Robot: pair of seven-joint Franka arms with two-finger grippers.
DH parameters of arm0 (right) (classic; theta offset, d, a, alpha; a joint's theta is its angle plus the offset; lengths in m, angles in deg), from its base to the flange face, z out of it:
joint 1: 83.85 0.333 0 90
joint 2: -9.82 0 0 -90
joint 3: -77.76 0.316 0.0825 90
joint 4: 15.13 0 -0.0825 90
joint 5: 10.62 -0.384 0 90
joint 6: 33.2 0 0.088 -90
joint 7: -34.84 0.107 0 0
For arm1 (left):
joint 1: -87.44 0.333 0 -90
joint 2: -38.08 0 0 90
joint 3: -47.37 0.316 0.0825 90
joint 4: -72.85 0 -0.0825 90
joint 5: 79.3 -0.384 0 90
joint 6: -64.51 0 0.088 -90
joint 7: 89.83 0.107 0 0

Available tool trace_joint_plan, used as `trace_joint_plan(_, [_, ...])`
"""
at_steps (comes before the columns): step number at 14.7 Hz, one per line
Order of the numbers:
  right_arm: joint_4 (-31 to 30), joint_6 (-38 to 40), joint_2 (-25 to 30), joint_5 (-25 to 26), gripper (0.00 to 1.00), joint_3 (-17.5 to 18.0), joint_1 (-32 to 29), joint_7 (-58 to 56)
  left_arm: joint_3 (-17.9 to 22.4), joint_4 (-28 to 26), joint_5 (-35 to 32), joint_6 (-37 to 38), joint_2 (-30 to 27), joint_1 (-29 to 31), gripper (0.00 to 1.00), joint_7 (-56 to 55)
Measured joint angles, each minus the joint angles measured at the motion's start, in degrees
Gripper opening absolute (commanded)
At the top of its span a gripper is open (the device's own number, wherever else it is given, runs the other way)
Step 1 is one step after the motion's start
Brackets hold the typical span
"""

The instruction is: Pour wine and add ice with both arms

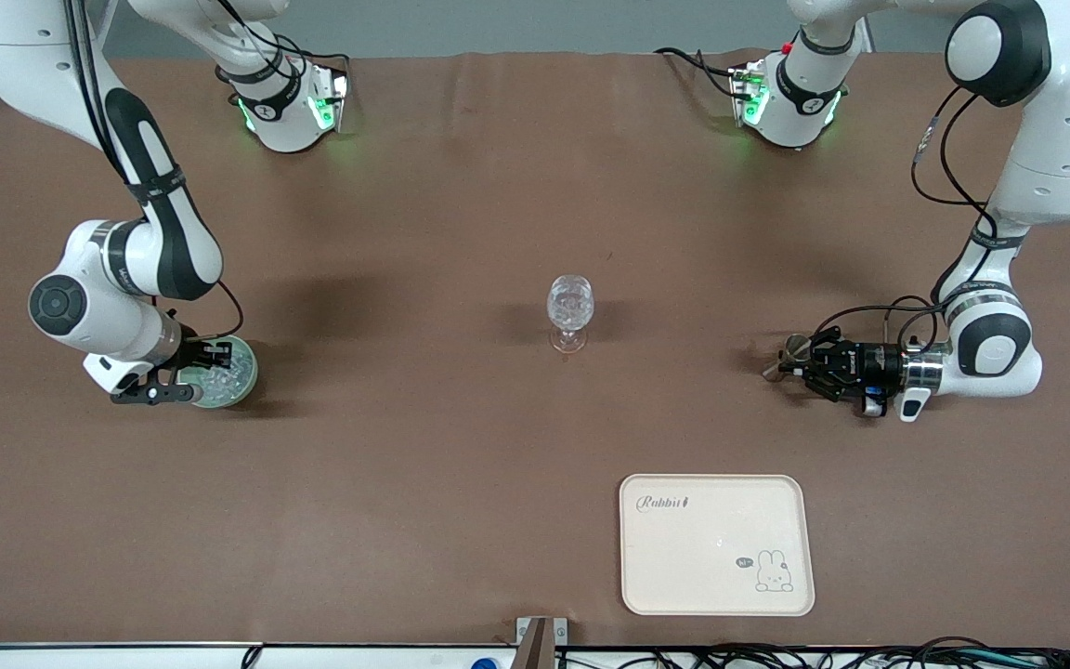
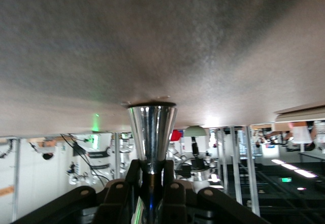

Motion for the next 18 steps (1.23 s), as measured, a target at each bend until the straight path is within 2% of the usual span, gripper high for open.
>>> trace_joint_plan(5, [0.5,-0.6,0.0,-1.3,0.34,0.0,-0.1,0.0,-1.4,1.8,0.8,0.0,-1.5,-1.3,0.01,-7.4])
trace_joint_plan(10, [0.5,-3.1,-0.4,-1.3,0.34,-0.2,-0.4,0.0,-2.3,2.5,0.9,0.0,-12.0,-6.6,0.01,-23.2])
trace_joint_plan(13, [0.5,-5.1,-1.1,-1.4,0.32,-0.2,-0.4,0.0,-2.2,1.6,0.8,0.0,-17.9,-10.0,0.01,-28.7])
trace_joint_plan(17, [0.5,-5.5,-1.4,-1.6,0.06,-0.2,-0.4,0.0,-2.2,0.8,-2.1,-2.6,-21.3,-13.6,0.01,-33.8])
trace_joint_plan(18, [0.5,-5.5,-1.4,-1.6,0.05,-0.2,-0.4,0.0,-2.2,0.8,-2.6,-3.5,-21.6,-14.6,0.01,-35.3])
